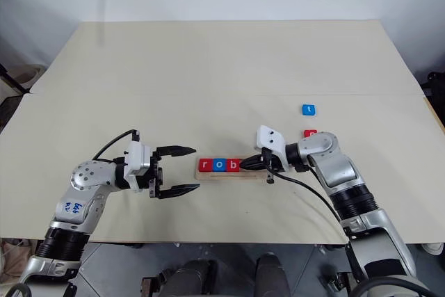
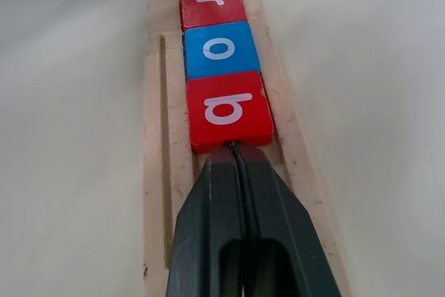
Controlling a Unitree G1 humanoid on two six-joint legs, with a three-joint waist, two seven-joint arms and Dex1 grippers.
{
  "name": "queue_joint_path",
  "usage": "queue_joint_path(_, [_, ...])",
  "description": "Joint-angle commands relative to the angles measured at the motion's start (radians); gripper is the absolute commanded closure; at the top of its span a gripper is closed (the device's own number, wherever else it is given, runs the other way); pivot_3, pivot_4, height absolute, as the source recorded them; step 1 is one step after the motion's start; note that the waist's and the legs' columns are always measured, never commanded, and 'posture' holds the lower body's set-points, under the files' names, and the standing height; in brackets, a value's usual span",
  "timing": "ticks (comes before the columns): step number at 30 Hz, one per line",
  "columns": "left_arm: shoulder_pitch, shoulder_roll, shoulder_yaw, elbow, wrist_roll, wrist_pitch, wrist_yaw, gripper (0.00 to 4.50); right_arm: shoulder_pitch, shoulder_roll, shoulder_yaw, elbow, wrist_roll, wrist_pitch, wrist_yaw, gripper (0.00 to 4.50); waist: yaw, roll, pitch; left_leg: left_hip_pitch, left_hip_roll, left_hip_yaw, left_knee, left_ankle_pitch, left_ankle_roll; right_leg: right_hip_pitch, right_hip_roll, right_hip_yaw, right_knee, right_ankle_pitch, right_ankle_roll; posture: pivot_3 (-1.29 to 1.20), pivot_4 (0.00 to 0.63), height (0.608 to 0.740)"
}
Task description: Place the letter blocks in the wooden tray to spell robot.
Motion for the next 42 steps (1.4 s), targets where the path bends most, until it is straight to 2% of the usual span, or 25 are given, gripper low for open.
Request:
queue_joint_path(1, [0.007,0.001,0.013,-0.028,-0.006,-0.012,0.001,0.00,-0.006,-0.039,-0.047,-0.067,0.027,0.015,0.004,4.47,0.000,0.000,0.000,0.000,0.000,0.000,0.000,0.000,0.000,0.000,0.000,0.000,0.000,0.000,0.000,0.00,0.150,0.740])
queue_joint_path(6, [0.009,0.006,0.015,-0.026,-0.006,-0.013,-0.004,0.00,0.079,-0.140,-0.185,-0.167,0.113,0.082,-0.013,4.47,0.006,0.000,0.000,-0.001,0.000,0.000,0.000,0.000,0.000,0.000,0.000,0.000,0.000,0.000,0.000,0.00,0.150,0.740])
queue_joint_path(8, [0.008,0.006,0.015,-0.022,-0.007,-0.014,-0.006,0.00,0.143,-0.162,-0.261,-0.213,0.158,0.099,-0.038,4.12,0.012,0.000,0.000,-0.001,-0.001,-0.001,0.000,0.000,0.000,0.000,0.000,0.000,-0.001,0.000,0.000,0.00,0.150,0.740])
queue_joint_path(13, [-0.008,0.001,0.008,0.007,-0.004,-0.023,-0.021,0.00,0.387,-0.186,-0.497,-0.309,0.223,0.087,-0.152,2.70,0.028,0.000,0.000,-0.001,0.000,0.000,0.000,0.000,0.000,0.000,0.000,0.000,-0.001,0.000,0.000,0.00,0.150,0.740])
queue_joint_path(17, [-0.040,-0.010,-0.001,0.049,0.000,-0.030,-0.040,0.00,0.602,-0.133,-0.682,-0.361,0.247,0.008,-0.257,1.39,0.030,0.000,0.000,-0.001,-0.001,0.001,0.000,0.000,0.000,0.000,0.000,0.001,0.000,0.000,0.000,0.00,0.150,0.740])
queue_joint_path(21, [-0.076,-0.020,-0.009,0.099,0.004,-0.041,-0.062,0.00,0.755,-0.067,-0.786,-0.381,0.250,-0.087,-0.325,0.09,0.029,0.000,0.000,0.000,-0.001,0.002,0.000,0.000,0.000,0.001,0.000,0.001,0.000,0.000,0.000,0.00,0.150,0.740])
queue_joint_path(26, [-0.117,-0.030,-0.019,0.151,0.011,-0.055,-0.096,0.00,0.837,-0.019,-0.815,-0.394,0.253,-0.144,-0.391,0.04,0.021,0.000,0.000,0.002,0.000,0.006,-0.001,0.000,0.000,0.001,0.000,0.003,0.001,0.000,0.000,0.00,0.150,0.740])
queue_joint_path(33, [-0.143,-0.043,-0.020,0.176,0.018,-0.066,-0.107,0.00,0.823,-0.016,-0.811,-0.378,0.281,-0.164,-0.433,0.04,0.027,0.000,0.000,0.002,0.000,0.005,0.000,0.000,0.000,0.001,0.000,0.003,0.001,0.000,0.000,0.00,0.150,0.740])
queue_joint_path(36, [-0.140,-0.046,-0.019,0.169,0.019,-0.066,-0.106,0.00,0.756,-0.057,-0.785,-0.377,0.297,-0.079,-0.459,0.04,0.022,0.000,0.000,0.002,0.000,0.005,0.000,0.000,0.000,0.001,0.000,0.003,0.001,0.000,0.000,0.00,0.150,0.740])
queue_joint_path(42, [-0.125,-0.057,-0.016,0.147,0.020,-0.061,-0.089,0.00,0.483,-0.171,-0.667,-0.295,0.270,0.217,-0.559,0.04,0.023,0.000,0.000,0.002,0.000,0.005,0.000,0.000,0.000,0.001,0.000,0.003,0.001,0.000,0.000,0.00,0.150,0.740])
